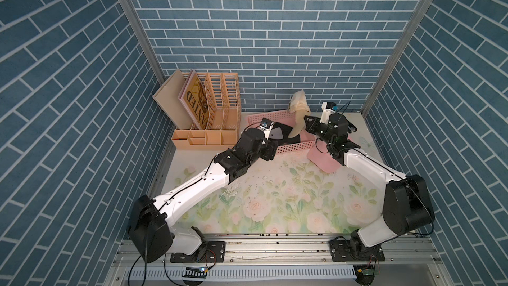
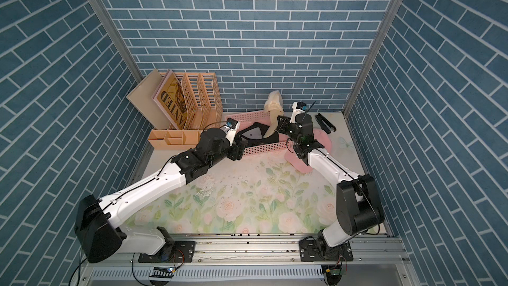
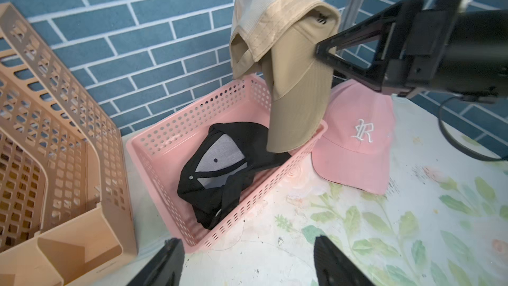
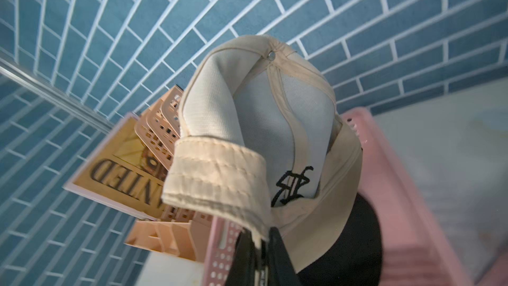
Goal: Turn the baseball cap inside out
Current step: Pick up the baseball cap from the basket.
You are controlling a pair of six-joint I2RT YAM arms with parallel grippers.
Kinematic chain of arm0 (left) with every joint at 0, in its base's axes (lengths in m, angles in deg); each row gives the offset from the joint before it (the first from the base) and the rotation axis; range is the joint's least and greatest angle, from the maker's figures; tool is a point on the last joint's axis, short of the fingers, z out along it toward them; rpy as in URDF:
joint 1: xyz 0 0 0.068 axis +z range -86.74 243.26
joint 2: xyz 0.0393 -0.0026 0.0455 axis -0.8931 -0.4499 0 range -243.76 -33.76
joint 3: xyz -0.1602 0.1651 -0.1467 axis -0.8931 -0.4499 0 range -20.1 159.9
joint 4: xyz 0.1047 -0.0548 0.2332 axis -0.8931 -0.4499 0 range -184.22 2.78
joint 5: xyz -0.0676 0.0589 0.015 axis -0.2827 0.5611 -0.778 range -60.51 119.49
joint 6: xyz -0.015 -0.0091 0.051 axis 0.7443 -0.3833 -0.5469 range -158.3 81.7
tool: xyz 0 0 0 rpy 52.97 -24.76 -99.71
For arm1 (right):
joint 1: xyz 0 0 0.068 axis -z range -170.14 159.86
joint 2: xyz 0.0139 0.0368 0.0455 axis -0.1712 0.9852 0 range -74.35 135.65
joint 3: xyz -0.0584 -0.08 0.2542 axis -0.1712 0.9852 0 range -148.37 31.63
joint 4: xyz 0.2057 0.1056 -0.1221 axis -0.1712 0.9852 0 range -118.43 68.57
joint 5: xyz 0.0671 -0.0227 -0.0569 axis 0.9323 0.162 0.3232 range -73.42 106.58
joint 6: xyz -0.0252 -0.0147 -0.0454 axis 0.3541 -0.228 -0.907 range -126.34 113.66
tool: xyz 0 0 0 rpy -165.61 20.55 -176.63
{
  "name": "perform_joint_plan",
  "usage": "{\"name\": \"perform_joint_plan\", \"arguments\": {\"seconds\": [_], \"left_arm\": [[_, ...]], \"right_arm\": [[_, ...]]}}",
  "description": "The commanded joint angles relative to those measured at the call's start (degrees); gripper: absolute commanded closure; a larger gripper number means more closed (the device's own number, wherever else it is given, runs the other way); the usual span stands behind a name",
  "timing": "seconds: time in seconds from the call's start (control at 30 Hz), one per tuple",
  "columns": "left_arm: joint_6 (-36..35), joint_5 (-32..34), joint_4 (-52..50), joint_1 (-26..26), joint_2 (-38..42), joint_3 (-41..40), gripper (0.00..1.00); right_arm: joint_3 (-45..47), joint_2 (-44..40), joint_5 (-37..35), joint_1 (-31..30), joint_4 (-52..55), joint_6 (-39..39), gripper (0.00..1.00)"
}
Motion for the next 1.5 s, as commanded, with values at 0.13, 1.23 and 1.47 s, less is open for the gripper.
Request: {"name": "perform_joint_plan", "arguments": {"seconds": [0.13, 1.23, 1.47], "left_arm": [[-10.11, 1.9, 8.28, -4.51, -2.33, -2.53, 0.17], [-21.28, -0.62, 13.43, -4.42, -12.55, 0.02, 1.0], [-23.59, -1.04, 10.9, -4.42, -9.33, -0.97, 1.0]], "right_arm": [[9.19, -7.23, 1.32, -0.61, -12.08, 29.66, 1.0], [23.17, -16.66, 5.29, -3.96, -17.05, 36.5, 1.0], [19.61, -17.64, 8.25, -2.76, -4.79, 21.54, 0.78]]}}
